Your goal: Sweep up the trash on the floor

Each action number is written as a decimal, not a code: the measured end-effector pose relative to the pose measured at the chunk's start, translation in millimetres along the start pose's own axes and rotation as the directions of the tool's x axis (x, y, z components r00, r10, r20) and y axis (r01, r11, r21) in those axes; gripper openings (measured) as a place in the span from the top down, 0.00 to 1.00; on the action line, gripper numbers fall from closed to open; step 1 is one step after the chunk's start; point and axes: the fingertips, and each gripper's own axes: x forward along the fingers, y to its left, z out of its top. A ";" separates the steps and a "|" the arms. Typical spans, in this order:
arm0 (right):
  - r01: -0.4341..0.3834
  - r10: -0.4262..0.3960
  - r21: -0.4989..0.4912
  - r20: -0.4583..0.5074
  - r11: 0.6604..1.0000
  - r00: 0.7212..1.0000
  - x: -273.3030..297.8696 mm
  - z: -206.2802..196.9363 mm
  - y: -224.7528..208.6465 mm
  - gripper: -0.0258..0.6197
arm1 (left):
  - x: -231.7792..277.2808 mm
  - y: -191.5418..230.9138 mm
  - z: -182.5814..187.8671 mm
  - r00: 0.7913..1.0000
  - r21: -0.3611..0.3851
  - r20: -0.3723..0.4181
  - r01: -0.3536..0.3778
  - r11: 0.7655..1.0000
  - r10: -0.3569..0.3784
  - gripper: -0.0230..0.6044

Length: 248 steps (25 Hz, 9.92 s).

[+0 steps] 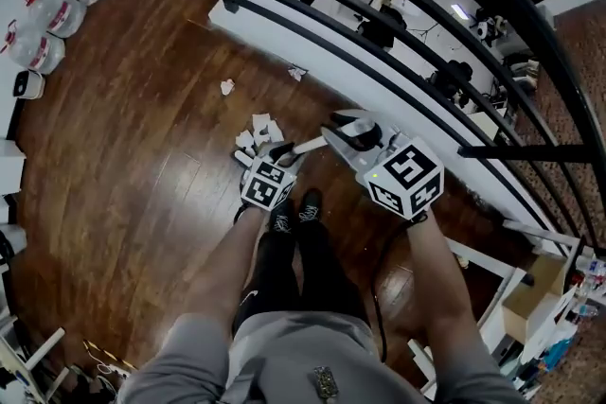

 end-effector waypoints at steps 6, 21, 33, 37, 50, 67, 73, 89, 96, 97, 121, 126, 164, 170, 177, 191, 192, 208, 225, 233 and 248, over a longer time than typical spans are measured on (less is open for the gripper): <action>0.018 -0.019 0.011 0.020 1.000 1.000 -18.0 3.7 -52.8 0.84 | 39.3 2.3 44.1 1.000 0.043 -0.008 0.016 0.999 -0.016 0.74; 0.076 -0.132 0.273 0.191 0.959 0.973 -9.8 14.0 -104.3 0.83 | 29.3 69.1 82.9 0.974 0.352 -0.223 0.107 0.930 -0.027 0.75; 0.485 -0.583 0.602 -0.039 0.634 0.812 98.2 -8.8 -69.4 0.84 | 32.9 180.7 48.3 0.853 0.504 -0.433 0.497 0.706 -0.291 0.73; 0.589 -0.665 0.616 -0.139 0.522 0.734 72.6 -17.1 -49.1 0.84 | 27.3 142.6 34.1 0.772 0.474 -0.489 0.626 0.619 -0.407 0.73; 0.627 -0.781 0.722 -0.198 0.292 0.592 -56.4 -75.9 3.6 0.84 | 15.0 -4.7 -6.1 0.523 0.419 -0.702 0.852 0.314 -0.483 0.74; 0.563 -0.874 0.820 -0.200 0.099 0.444 -96.3 -114.0 -19.1 0.84 | 77.2 -34.8 28.4 0.468 0.472 -0.811 0.878 0.081 -0.351 0.74; 0.559 -0.867 0.812 -0.149 0.166 0.475 -122.8 -113.5 -21.0 0.84 | 69.0 -52.5 34.7 0.501 0.494 -0.785 0.861 0.120 -0.364 0.75; 0.415 -0.475 0.498 -0.007 0.761 0.880 -39.1 -31.6 -109.6 0.84 | 53.6 7.4 44.9 0.819 0.338 -0.415 0.543 0.769 -0.396 0.76; 0.291 -0.300 0.265 -0.008 0.919 0.954 25.1 12.6 -139.5 0.84 | 68.0 50.6 66.1 0.947 0.145 -0.172 0.298 0.944 -0.272 0.76; 0.263 -0.267 0.228 -0.011 0.938 0.964 28.8 13.9 -146.7 0.84 | 76.5 52.8 70.7 0.958 0.117 -0.149 0.262 0.958 -0.244 0.76; 0.106 -0.098 -0.081 0.091 0.991 0.991 17.3 74.1 -283.4 0.84 | 188.0 90.9 222.7 0.994 0.073 0.104 0.011 0.997 -0.019 0.76; 0.102 -0.096 -0.044 0.121 0.994 0.988 -10.3 71.9 -270.5 0.84 | 171.8 63.7 218.5 0.998 0.131 0.032 0.045 0.990 -0.050 0.76; 0.814 -0.935 0.481 0.041 0.327 0.351 -659.5 -246.1 315.5 0.85 | -105.7 -717.8 -162.9 0.510 0.509 -0.608 0.839 0.194 -0.608 0.78; 0.836 -0.956 0.501 -0.055 0.224 0.289 -729.2 -343.7 392.2 0.85 | -108.8 -822.4 -259.6 0.442 0.487 -0.674 0.868 0.094 -0.592 0.78; 0.832 -0.935 0.528 -0.184 0.167 0.304 -741.2 -441.7 449.4 0.84 | -104.8 -859.0 -360.0 0.432 0.468 -0.733 0.881 0.070 -0.526 0.78; 0.871 -0.914 0.415 -0.184 0.261 0.362 -730.4 -496.4 426.1 0.78 | -56.8 -850.8 -392.0 0.590 0.514 -0.620 0.803 0.301 -0.517 0.77; 0.875 -0.919 0.418 -0.188 0.246 0.348 -733.9 -499.1 423.8 0.78 | -54.6 -853.2 -392.1 0.589 0.511 -0.617 0.804 0.303 -0.522 0.77; 0.790 -0.959 0.613 -0.217 0.013 0.183 -764.5 -513.9 478.8 0.66 | -39.6 -870.5 -395.5 0.582 0.483 -0.648 0.812 0.326 -0.491 0.74; 0.708 -0.977 0.705 -0.112 0.049 0.179 -683.4 -404.2 426.0 0.96 | -119.4 -748.8 -204.8 0.674 0.497 -0.371 0.725 0.476 -0.639 0.96; 0.687 -0.921 0.631 0.123 0.360 0.370 -551.8 -235.6 310.9 0.96 | -204.7 -600.6 -19.6 0.739 0.508 -0.026 0.590 0.628 -0.673 0.96; 0.475 -0.524 0.223 0.389 0.852 0.758 -312.5 15.3 246.7 0.96 | -333.7 -343.1 147.5 0.831 0.285 0.427 0.250 0.925 -0.356 0.96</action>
